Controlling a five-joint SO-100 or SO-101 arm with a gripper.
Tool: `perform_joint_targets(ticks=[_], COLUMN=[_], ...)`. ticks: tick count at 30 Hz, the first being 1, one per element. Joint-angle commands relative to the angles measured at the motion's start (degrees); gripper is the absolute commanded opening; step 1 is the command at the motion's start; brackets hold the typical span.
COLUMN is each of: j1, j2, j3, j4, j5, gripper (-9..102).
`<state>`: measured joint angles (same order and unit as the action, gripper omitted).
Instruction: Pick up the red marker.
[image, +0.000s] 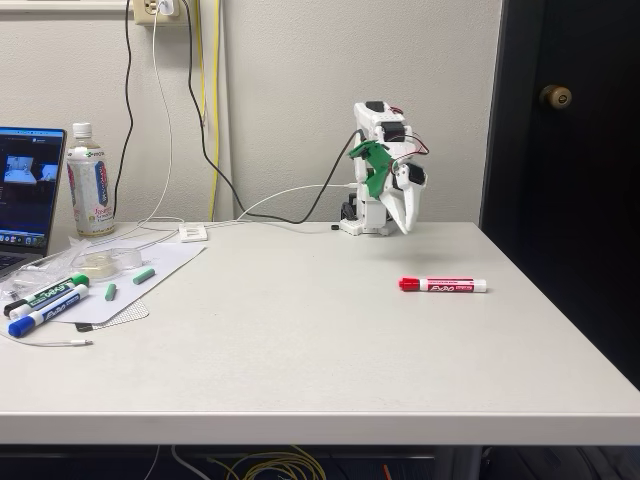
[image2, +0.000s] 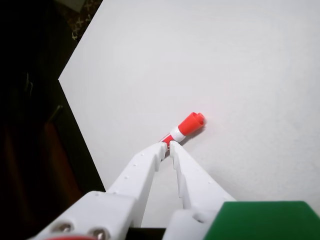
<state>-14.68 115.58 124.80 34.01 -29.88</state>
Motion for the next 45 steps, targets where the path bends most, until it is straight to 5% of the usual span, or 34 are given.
perform_joint_targets(ticks=[1,14,45], j1=[-0.88,-2.02,-5.19], j2=[-3.25,-19.25,-29.53], j3=[-7.56,-27.77,-38.41], j4=[2.72,16.52,23.2], j5=[-0.62,5.36,32.26], gripper=[0,0,0])
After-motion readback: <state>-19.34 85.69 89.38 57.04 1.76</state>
